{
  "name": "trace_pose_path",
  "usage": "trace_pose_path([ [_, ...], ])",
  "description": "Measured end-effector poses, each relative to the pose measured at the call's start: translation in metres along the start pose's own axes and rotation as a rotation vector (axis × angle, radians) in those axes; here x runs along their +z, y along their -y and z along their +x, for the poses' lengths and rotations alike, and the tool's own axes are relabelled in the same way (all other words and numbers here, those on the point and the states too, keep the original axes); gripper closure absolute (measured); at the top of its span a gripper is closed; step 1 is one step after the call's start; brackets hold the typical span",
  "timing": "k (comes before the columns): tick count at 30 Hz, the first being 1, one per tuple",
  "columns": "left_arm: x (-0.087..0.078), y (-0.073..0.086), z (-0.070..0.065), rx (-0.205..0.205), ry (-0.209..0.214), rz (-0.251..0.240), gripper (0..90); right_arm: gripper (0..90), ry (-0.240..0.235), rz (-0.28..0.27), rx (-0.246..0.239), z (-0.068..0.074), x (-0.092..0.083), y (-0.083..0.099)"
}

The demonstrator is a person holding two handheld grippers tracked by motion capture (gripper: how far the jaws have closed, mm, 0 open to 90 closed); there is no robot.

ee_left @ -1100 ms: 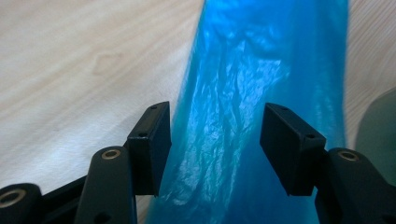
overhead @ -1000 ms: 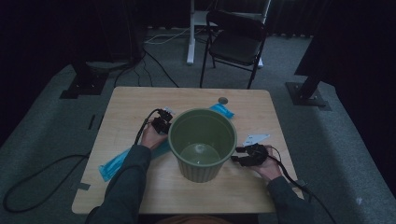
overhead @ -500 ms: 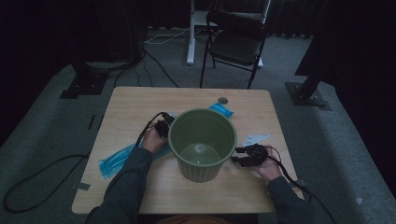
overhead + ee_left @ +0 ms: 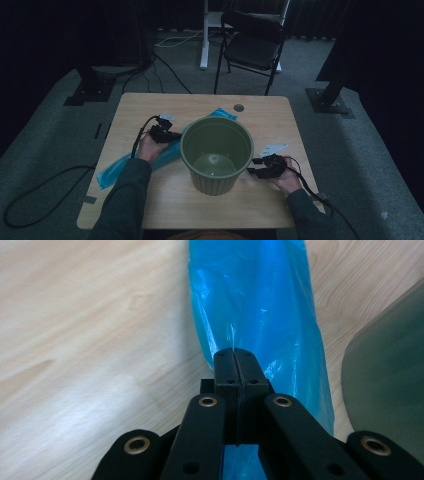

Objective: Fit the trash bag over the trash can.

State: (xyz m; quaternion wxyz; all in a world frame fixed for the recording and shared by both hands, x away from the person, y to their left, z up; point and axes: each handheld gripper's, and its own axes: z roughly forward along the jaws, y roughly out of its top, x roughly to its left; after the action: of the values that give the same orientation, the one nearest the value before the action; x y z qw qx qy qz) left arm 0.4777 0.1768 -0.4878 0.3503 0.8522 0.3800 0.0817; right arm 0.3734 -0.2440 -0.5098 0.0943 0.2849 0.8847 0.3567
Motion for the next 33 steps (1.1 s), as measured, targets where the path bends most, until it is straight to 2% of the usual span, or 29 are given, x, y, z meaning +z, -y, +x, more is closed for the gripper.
trace_pose_path([
  [7,-0.031,-0.004,0.005,-0.007,-0.007,-0.075,90.0,50.5,-0.004,0.011,-0.006,0.0,0.002,0.0],
  [12,-0.045,-0.007,0.005,-0.002,-0.007,-0.117,90.0,50.7,-0.006,0.012,-0.004,0.0,0.002,0.0],
  [20,-0.075,-0.018,-0.003,0.035,-0.001,-0.199,90.0,50.9,-0.009,0.016,-0.006,0.0,0.003,0.0],
  [21,-0.083,-0.022,-0.006,0.048,-0.002,-0.225,89.9,51.0,-0.01,0.018,-0.005,0.0,0.003,0.0],
  [25,-0.087,-0.024,-0.007,0.051,0.005,-0.232,90.0,50.9,-0.01,0.02,-0.006,0.0,0.003,0.0],
  [26,-0.101,-0.032,-0.012,0.066,0.016,-0.268,90.0,51.0,-0.011,0.022,-0.007,0.0,0.004,0.001],
  [31,-0.113,-0.04,-0.019,0.082,0.022,-0.284,89.9,51.0,-0.013,0.021,-0.007,0.0,0.004,0.0],
  [33,-0.123,-0.045,-0.023,0.085,0.048,-0.312,89.9,51.0,-0.014,0.022,-0.008,0.0,0.004,0.001],
])
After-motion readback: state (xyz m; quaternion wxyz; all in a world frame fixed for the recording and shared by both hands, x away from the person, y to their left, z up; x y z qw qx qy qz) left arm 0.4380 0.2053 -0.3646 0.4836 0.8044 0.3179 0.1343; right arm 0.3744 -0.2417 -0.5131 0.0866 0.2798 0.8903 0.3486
